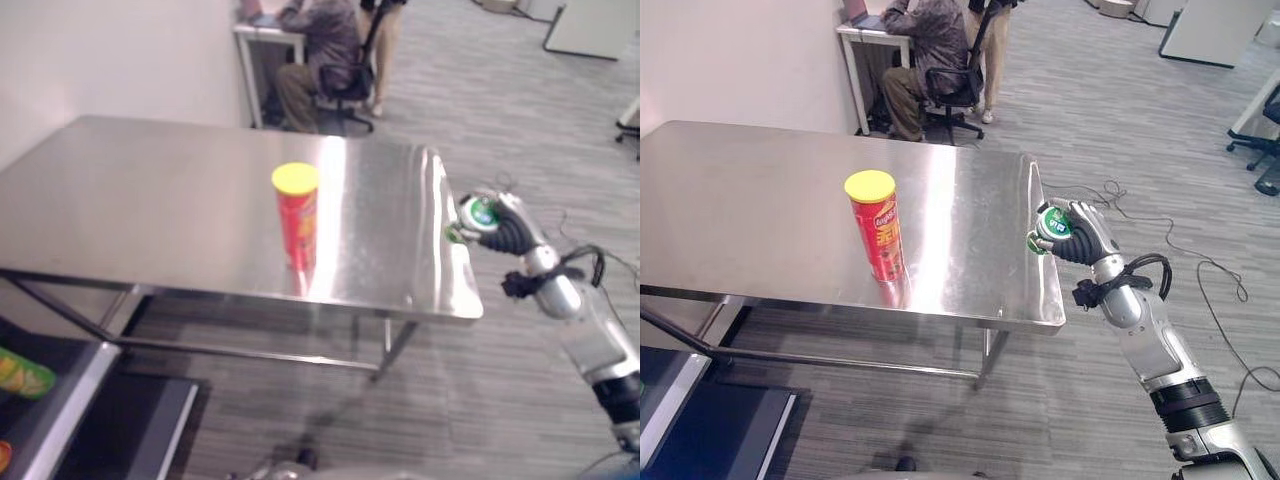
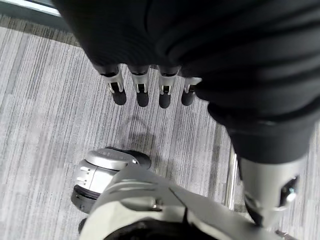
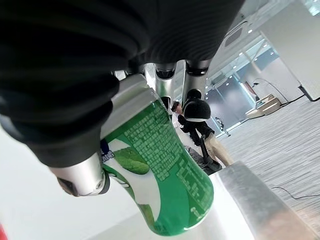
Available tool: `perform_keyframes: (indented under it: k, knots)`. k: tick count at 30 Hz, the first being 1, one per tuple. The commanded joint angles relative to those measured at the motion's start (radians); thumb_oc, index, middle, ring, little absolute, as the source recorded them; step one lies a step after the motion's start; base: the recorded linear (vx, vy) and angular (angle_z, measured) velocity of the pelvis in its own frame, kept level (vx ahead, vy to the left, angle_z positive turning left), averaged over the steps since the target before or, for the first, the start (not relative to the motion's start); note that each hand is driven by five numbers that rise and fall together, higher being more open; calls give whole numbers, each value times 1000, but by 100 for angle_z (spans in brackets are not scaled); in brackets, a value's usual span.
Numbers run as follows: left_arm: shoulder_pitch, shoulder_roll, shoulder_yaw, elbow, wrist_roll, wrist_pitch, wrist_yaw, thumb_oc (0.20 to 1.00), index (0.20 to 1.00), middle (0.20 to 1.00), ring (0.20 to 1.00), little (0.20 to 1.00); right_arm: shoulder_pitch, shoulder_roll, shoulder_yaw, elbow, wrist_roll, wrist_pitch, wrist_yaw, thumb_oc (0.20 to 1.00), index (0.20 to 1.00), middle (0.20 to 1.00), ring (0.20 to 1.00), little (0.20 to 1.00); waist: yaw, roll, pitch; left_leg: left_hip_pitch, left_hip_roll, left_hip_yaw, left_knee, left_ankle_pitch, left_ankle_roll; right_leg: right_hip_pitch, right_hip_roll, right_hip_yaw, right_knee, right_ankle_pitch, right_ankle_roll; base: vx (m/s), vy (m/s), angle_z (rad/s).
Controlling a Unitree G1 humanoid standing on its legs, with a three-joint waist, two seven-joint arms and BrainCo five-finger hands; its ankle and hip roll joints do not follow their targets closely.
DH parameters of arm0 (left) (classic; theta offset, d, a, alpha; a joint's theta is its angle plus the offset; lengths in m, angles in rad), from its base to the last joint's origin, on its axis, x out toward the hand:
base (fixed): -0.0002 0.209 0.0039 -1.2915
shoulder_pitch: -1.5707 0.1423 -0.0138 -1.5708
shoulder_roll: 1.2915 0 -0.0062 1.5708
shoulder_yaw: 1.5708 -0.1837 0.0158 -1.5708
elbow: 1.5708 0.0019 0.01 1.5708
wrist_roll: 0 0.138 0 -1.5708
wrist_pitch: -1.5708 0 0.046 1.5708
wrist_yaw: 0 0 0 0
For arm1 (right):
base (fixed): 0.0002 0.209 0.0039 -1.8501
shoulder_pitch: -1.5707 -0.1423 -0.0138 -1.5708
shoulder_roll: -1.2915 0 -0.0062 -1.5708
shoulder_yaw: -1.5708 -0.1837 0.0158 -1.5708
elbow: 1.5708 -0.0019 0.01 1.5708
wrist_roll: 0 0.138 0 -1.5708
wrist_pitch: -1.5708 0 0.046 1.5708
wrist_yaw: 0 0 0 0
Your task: Put the goods on the table back onto the shelves and tidy them up.
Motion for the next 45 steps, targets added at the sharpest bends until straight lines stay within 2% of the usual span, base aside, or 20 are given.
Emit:
perform_keyframes:
  k: [1, 4, 9, 10, 11, 12, 14, 15, 19, 20, 22, 23, 26, 28, 30, 35, 42, 43, 44, 45]
  knots:
    - [-71, 6, -65, 56, 20, -4, 0, 1000, 1000, 1000, 1000, 1000, -47, -14, -38, -112, 38, -41, -33, 200, 200, 200, 200, 200, 29, 26, 11, -35, -14, -58, 1, -34, 42, -115, -55, 66, 191, -28, 85, -148, -56, -6]
    - [-77, 17, -58, 35, 18, -3, 8, 1000, 1000, 1000, 1000, 1000, -38, -17, -46, -130, 18, -34, -28, 200, 200, 200, 200, 200, 37, 31, 6, -53, -6, -75, 1, -23, 39, -98, -87, 102, 237, -47, 74, -108, -173, 20]
    - [-54, 35, -49, 9, 11, -11, 8, 1000, 1000, 1000, 1000, 1000, 58, -16, -97, -140, -5, -24, -24, 200, 200, 200, 200, 200, 54, 2, -26, -95, -8, -162, 1, 6, 11, -30, -129, 254, 275, 22, 87, -30, -291, 51]
    - [-62, 54, -40, 0, -6, -15, 12, 1000, 1000, 1000, 1000, 1000, 64, -12, -113, -152, 1, -23, -25, 200, 200, 200, 200, 200, 58, -11, -15, -113, 11, -208, 1, 35, -16, -37, -76, 316, 278, -66, 87, -59, -257, 52]
    - [-62, 54, -40, 1, -6, -15, 12, 1000, 1000, 1000, 1000, 1000, 64, -12, -114, -152, 1, -23, -25, 200, 200, 200, 200, 200, 58, -11, -15, -114, 11, -208, 1, 35, -17, -39, -76, 315, 280, -67, 87, -148, -459, 76]
    - [-80, 59, -22, 12, -19, -18, 19, 1000, 1000, 1000, 1000, 1000, 69, -12, -123, -169, 15, -35, -32, 200, 200, 200, 200, 200, 62, -18, -8, -147, 27, -224, 1, 57, -32, -36, -59, 298, 228, -164, 64, -87, -205, 64]
    - [-85, 55, -7, 22, -37, -21, 26, 1000, 1000, 1000, 1000, 1000, 64, -19, -133, -172, 20, -41, -35, 200, 200, 200, 200, 200, 62, -21, -2, -169, 41, -248, 1, 76, -50, -28, -42, 270, 205, -192, 50, -189, -473, 53]
    - [-93, 36, 12, 29, -90, -24, 32, 1000, 1000, 1000, 1000, 1000, 70, -29, -154, -211, 50, -61, -49, 200, 200, 200, 200, 200, 64, -19, 21, -225, 78, -259, 1, 97, -81, -28, 4, 245, 178, -218, 19, -233, -552, 41]
    - [-103, -9, 14, 26, -151, -22, 20, 1000, 1000, 1000, 1000, 1000, 118, -35, -220, -276, 102, -89, -63, 200, 200, 200, 200, 200, 44, 10, 57, -292, 81, -287, 1, 108, -100, -53, 69, 179, 201, -238, -11, -248, -389, 41]
    - [-97, -24, 62, -5, -270, -23, 14, 1000, 1000, 1000, 1000, 1000, 170, -21, -269, -297, 127, -89, -85, 200, 200, 200, 200, 200, 36, 11, 79, -314, 64, -209, 1, 98, -87, -60, 67, 122, 203, -219, -14, -226, -237, 53]
    - [-96, -24, 60, -5, -270, -23, 14, 1000, 1000, 1000, 1000, 1000, 172, -20, -270, -299, 127, -88, -84, 200, 200, 200, 200, 200, 35, 8, 76, -312, 62, -208, 1, 90, -87, -57, 65, 121, 201, -224, -15, -153, -154, 91]
    - [-65, -31, 179, 3, -355, -14, -4, 1000, 1000, 1000, 1000, 1000, 241, 14, -318, -302, 127, -76, -85, 200, 200, 200, 200, 200, 27, 3, 65, -260, 90, 20, 1, 105, -72, -65, 24, 32, 136, -156, 2, -208, -180, 65]
    - [-49, -32, 227, 57, -359, -11, -9, 1000, 1000, 1000, 1000, 1000, 256, 33, -320, -310, 144, -87, -70, 200, 200, 200, 200, 200, 33, -6, 44, -206, 84, 17, 12, 96, -69, -56, 8, 38, 70, -115, 5, -115, -129, 0]
    - [-40, -36, 256, 101, -334, 2, -31, 1000, 1000, 1000, 1000, 1000, 262, 38, -300, -308, 134, -92, -47, 200, 200, 200, 200, 200, 19, -14, 15, -124, 103, 12, 49, 38, -62, -69, -2, 17, 0, -69, 10, -181, -162, 16]
    - [-54, -45, 154, 96, -146, -16, -26, 1000, 1000, 1000, 1000, 1000, 285, 11, -274, -339, 185, -143, 14, 200, 200, 200, 200, 200, -36, 14, -12, 4, 184, 92, 70, 32, -81, -94, 2, -57, -30, -47, 17, -256, -32, 76]
    - [-64, -88, 3, -10, -88, -45, -28, 1000, 1000, 1000, 1000, 1000, 282, -7, -240, -344, 246, -178, 38, 200, 200, 200, 200, 200, -84, 67, -30, 90, 280, 184, 46, 125, -139, -135, -31, -181, -30, -18, 28, -202, 112, 86]
    - [-54, -99, -81, -35, -43, -40, -51, 1000, 1000, 1000, 1000, 1000, 228, -31, -186, -338, 263, -183, 45, 200, 200, 200, 200, 200, -100, 114, -40, 114, 351, 183, 35, 223, -211, -165, -91, -275, -13, 10, 43, -225, 206, 93]
    - [-60, -93, -64, -26, -60, -32, -46, 1000, 1000, 1000, 1000, 1000, 235, -40, -191, -350, 258, -180, 42, 200, 200, 200, 200, 200, -96, 115, -39, 100, 352, 159, 33, 199, -209, -162, -115, -284, -5, 20, 55, -380, 389, 133]
    - [-59, -90, -53, -15, -53, -29, -45, 1000, 1000, 1000, 1000, 1000, 246, -46, -193, -356, 260, -176, 50, 200, 200, 200, 200, 200, -97, 113, -42, 101, 330, 140, 20, 99, -198, -161, -148, -283, 1, 38, 72, -300, 317, 130]
    - [-60, -90, -53, -15, -53, -29, -45, 1000, 1000, 1000, 1000, 1000, 246, -46, -193, -356, 260, -176, 50, 200, 200, 200, 200, 200, -100, 110, -43, 95, 326, 137, 22, 101, -196, -164, -152, -284, 0, 41, 72, -310, 427, 132]
